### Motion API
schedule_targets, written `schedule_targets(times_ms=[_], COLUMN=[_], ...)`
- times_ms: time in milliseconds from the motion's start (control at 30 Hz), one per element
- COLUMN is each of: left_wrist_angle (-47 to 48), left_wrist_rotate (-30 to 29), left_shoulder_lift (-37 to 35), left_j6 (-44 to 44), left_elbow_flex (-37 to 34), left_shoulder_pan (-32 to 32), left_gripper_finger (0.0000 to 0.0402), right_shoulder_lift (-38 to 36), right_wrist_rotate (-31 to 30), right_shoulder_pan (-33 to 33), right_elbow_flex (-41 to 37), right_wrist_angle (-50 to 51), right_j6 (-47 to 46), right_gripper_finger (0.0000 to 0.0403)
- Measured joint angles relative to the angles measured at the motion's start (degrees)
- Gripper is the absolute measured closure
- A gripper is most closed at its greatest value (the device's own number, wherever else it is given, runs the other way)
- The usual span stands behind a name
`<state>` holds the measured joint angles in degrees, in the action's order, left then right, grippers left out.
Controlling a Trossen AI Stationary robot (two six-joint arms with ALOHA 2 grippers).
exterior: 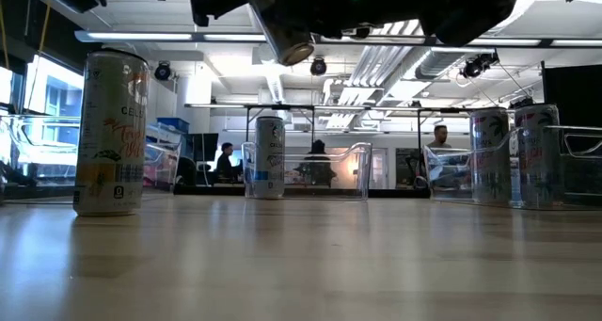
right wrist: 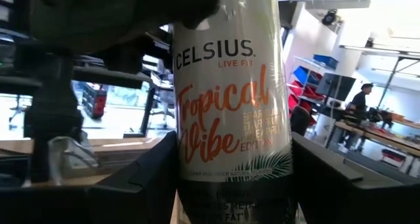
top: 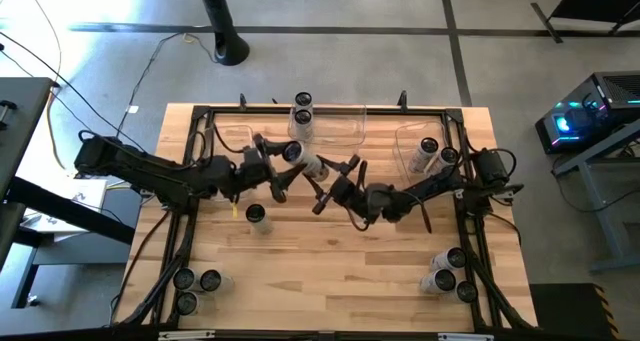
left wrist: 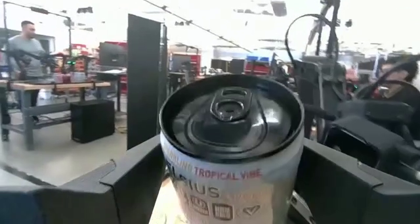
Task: Sort soda cans
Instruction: Put the white/yellow soda can into the left transparent bin
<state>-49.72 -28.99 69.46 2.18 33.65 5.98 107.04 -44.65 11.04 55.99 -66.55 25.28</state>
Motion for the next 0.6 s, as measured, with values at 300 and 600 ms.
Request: schedule_targets(times_ms=[300, 600], left_wrist_angle=[-0.73, 4.91], left_wrist_rotate=[1.32, 5.76], left_shoulder_lift=[-0.11, -4.06], left_j6=[-3.33, -4.77], left_elbow_flex=[0.04, 0.04], left_shoulder_pan=[0.02, -0.14], left_gripper_finger=[0.0116, 0.0153], right_shoulder_lift=[0.0, 0.0], right_wrist_rotate=[-0.13, 0.2], right_shoulder_pan=[0.13, -0.07], right_elbow_flex=[0.0, 0.17], right_wrist_angle=[1.82, 2.84], right_j6=[-0.84, 0.05], right_gripper_finger=[0.0174, 0.0165])
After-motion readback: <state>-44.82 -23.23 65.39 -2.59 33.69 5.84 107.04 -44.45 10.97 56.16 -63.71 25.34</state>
